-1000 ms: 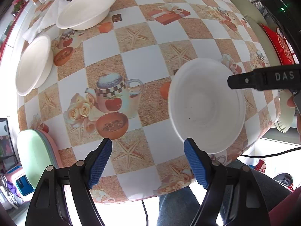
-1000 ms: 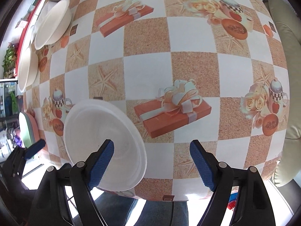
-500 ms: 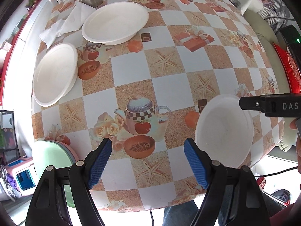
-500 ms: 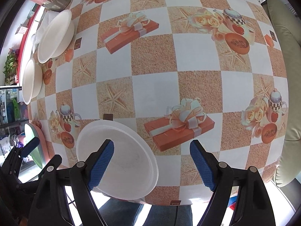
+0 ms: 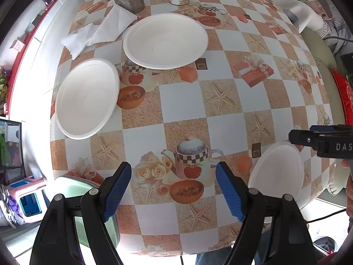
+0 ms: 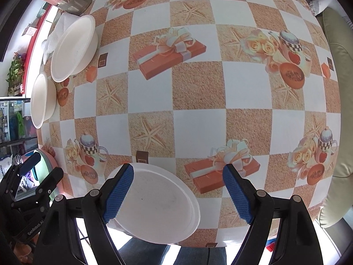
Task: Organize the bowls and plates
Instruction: 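Move both grippers to the next white paper plate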
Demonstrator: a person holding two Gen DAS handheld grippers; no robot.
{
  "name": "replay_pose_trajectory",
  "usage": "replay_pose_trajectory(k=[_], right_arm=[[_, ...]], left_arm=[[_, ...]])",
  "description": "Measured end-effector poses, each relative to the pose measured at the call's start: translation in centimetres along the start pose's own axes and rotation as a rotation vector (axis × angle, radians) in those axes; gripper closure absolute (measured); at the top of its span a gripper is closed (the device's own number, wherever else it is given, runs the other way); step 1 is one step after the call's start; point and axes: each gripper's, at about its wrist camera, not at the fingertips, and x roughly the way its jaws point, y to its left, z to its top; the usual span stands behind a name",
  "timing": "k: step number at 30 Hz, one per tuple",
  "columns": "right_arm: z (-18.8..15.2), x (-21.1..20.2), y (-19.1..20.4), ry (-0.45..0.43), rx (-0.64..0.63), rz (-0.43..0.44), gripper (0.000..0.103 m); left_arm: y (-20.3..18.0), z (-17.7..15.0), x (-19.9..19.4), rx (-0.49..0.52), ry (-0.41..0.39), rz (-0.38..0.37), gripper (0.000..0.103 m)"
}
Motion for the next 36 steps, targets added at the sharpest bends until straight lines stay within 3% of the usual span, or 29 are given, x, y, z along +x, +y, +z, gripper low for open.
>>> replay_pose_trajectory(k=[8,17,27,36], right_arm=[[1.6,0.2,1.4,0.009,-0.011,-0.001,0.019],[5.2,-0.1,4.7,-0.006,-0.035,0.008,0.019],[10.9,0.8,9.6,-0.041,-0.055,0.021,0.019],[14.9,3.5,11.8,-0.047,-0.041,0.003,0.019]], left_arm=[[2.0,2.8,-0.4,-0.029,-0.030,0.031,0.021],[5.1,8.1,0.3,-0.088,-0.058,0.081,0.021],[7.0,13.9,2.9,-0.152,-0.076,0.141,0.021],[7.3,17.3,6.8,-0.113,-0.051,0.191,0.021]])
